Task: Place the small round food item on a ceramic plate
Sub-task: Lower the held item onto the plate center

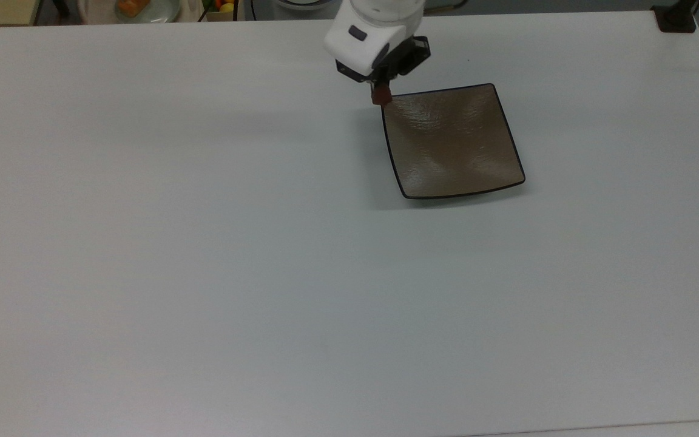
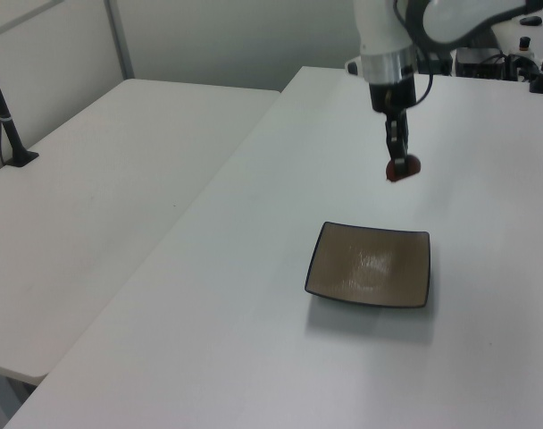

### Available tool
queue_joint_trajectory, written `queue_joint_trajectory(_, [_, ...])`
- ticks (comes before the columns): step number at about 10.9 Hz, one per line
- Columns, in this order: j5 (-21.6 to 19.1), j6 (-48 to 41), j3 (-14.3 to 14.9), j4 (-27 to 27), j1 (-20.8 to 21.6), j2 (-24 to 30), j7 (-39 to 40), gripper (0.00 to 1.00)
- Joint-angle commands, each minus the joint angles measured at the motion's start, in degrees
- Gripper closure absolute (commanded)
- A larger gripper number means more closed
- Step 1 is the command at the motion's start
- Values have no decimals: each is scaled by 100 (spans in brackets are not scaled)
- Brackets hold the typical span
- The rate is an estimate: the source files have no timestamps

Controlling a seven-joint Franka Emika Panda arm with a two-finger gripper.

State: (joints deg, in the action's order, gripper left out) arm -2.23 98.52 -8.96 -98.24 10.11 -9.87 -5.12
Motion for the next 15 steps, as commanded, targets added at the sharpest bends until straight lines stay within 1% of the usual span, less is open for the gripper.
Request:
queue_joint_trajectory(1, [-119, 1174, 52, -835, 420, 170, -734, 88])
queue_joint_trajectory(2, [-119, 1500, 43, -994, 534, 135, -902, 88])
queue_joint_trajectory(5, [-111, 2493, 0, -1258, 763, -67, -1052, 87])
queue_joint_trajectory(6, [-85, 2757, -44, -1355, 799, -102, -1122, 86])
queue_joint_trajectory(8, [-32, 3145, -115, -1373, 825, -295, -1123, 86])
queue_joint_trajectory(10, [21, 3672, -272, -1478, 826, -427, -1114, 86])
queue_joint_trajectory(12, [39, 3884, -282, -1488, 826, -524, -1114, 82])
queue_joint_trajectory(13, [47, 3998, -282, -1479, 826, -559, -1114, 79])
queue_joint_trajectory(14, [178, 4043, -282, -1488, 826, -612, -1114, 68])
queue_joint_trajectory(15, [258, 4043, -291, -1479, 826, -630, -1114, 51])
